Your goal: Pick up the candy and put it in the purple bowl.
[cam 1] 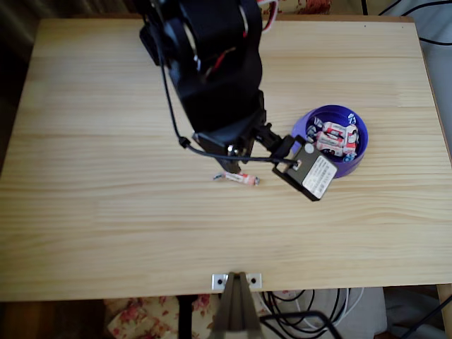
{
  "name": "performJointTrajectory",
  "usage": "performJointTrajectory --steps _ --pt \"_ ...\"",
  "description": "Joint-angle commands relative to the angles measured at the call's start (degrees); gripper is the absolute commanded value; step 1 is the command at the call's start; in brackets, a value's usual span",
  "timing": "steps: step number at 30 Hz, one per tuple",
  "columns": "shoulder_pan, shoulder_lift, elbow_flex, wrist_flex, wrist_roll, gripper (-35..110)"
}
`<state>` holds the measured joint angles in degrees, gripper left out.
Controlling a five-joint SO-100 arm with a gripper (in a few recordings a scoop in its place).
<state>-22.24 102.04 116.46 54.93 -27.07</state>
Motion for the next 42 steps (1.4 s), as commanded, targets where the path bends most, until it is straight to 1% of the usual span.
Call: performJointTrajectory --steps 1,5,9,31,33,37,42 --pt "-2.55 2.29 1.67 -2.20 1.05 13" --pt "-3.96 2.20 2.90 -2.99 1.85 13" --pt "-3.69 0.26 2.02 -3.87 1.93 19" --pt "1.23 -9.76 -0.18 -11.51 4.57 19" --pt "1.23 -10.99 -0.62 -11.51 4.83 17" --pt "0.53 -11.51 -0.79 -11.60 5.27 1" --pt "1.05 -10.11 0.09 -11.69 6.86 0"
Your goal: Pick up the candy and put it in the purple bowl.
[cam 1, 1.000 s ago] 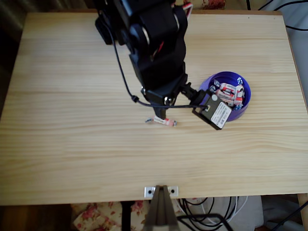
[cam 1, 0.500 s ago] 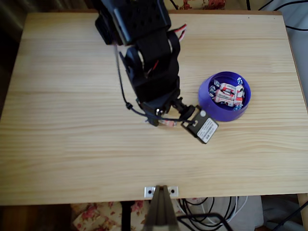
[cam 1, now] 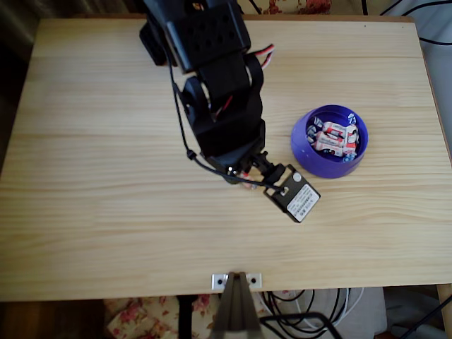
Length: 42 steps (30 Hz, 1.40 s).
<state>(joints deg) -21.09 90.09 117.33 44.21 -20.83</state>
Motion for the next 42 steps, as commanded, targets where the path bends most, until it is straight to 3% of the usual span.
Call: performJointTrajectory --steps 1,12,20,42 --pt "0.09 2.46 -0.44 -0.97 1.14 0" --pt "-1.14 21.62 0.70 9.84 3.69 0" --pt "-6.33 32.26 -0.09 16.00 11.43 0" --pt "-24.17 22.85 -16.61 13.80 27.77 -1"
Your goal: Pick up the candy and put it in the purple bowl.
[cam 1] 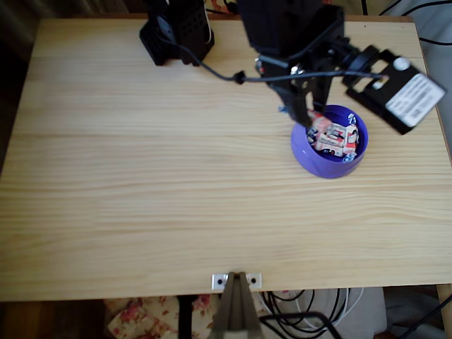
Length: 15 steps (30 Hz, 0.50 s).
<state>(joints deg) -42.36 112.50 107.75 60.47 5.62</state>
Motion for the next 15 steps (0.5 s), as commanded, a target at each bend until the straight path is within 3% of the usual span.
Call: performJointTrajectory --steps 1,15 --pt "-3.60 -0.26 -7.29 -3.08 1.41 -1" --pt "-10.11 -8.53 -9.23 -12.30 3.52 -1"
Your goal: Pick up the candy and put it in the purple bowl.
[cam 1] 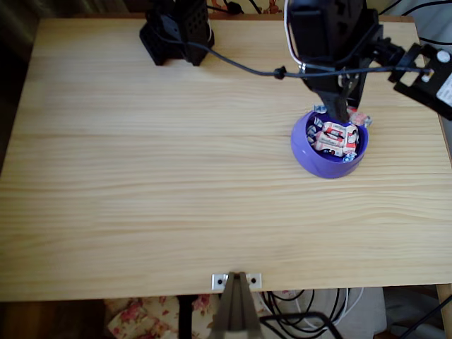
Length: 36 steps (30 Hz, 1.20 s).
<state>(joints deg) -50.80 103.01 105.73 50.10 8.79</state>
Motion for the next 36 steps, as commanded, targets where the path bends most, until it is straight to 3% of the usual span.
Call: performJointTrajectory --steps 1,12,19,22,36 --pt "-1.93 0.62 -7.47 -1.93 0.26 -1" --pt "-1.76 0.26 -6.68 0.62 -0.88 19" --pt "-0.09 2.55 -6.06 2.20 -1.85 18" --pt "0.70 4.04 -7.12 2.20 -1.58 0" --pt "18.98 23.82 16.44 -1.32 -6.42 1"
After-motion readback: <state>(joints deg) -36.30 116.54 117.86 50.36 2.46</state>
